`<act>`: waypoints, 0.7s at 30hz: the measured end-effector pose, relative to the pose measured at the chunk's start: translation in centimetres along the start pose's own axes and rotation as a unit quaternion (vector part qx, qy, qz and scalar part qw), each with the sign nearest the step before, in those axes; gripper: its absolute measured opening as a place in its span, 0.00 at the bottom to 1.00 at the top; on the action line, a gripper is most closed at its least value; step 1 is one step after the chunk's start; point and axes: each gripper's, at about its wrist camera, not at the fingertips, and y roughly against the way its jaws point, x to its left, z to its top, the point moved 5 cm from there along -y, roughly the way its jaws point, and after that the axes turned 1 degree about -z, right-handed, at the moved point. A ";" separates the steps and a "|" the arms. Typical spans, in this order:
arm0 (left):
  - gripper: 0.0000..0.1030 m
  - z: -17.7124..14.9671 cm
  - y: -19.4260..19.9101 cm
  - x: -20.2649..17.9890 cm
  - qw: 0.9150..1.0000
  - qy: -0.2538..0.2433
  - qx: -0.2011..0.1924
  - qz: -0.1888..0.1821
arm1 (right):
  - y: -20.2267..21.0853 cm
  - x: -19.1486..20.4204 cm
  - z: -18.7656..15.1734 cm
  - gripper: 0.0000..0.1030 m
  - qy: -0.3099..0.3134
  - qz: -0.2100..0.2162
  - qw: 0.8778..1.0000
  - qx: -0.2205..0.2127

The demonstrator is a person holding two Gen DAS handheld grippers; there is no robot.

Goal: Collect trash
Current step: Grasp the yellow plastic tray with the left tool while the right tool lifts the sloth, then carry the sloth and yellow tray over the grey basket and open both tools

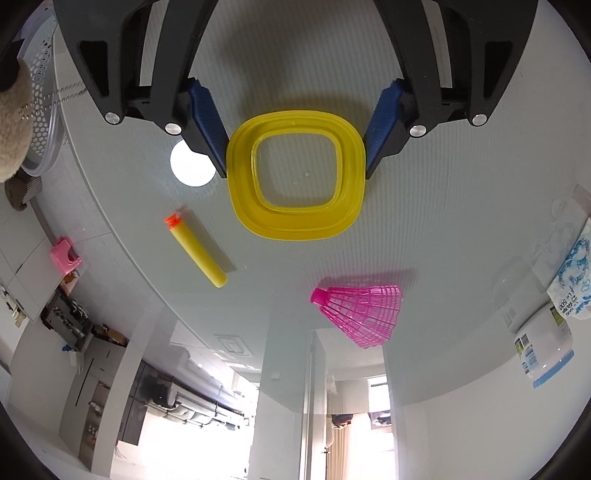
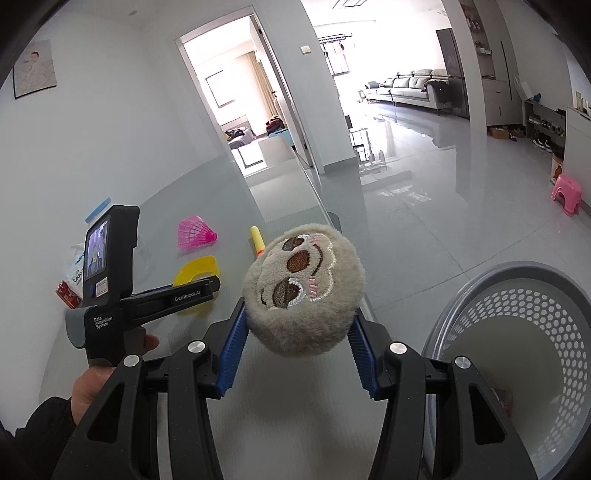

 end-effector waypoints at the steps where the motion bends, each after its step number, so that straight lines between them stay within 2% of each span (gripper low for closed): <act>1: 0.65 -0.3 0.3 -0.2 1.000 -0.005 -0.001 -0.001 | 0.1 -0.1 0.0 0.49 0.000 0.000 1.000 0.000; 9: 0.65 -2.2 4.7 -1.9 0.998 -0.041 -0.038 -0.009 | 1.1 -0.4 -1.1 0.49 -0.001 -0.006 1.000 0.009; 21: 0.65 -5.8 9.9 -9.2 0.990 -0.108 -0.068 -0.057 | 6.2 -3.7 -3.9 0.49 -0.022 -0.040 0.999 -0.008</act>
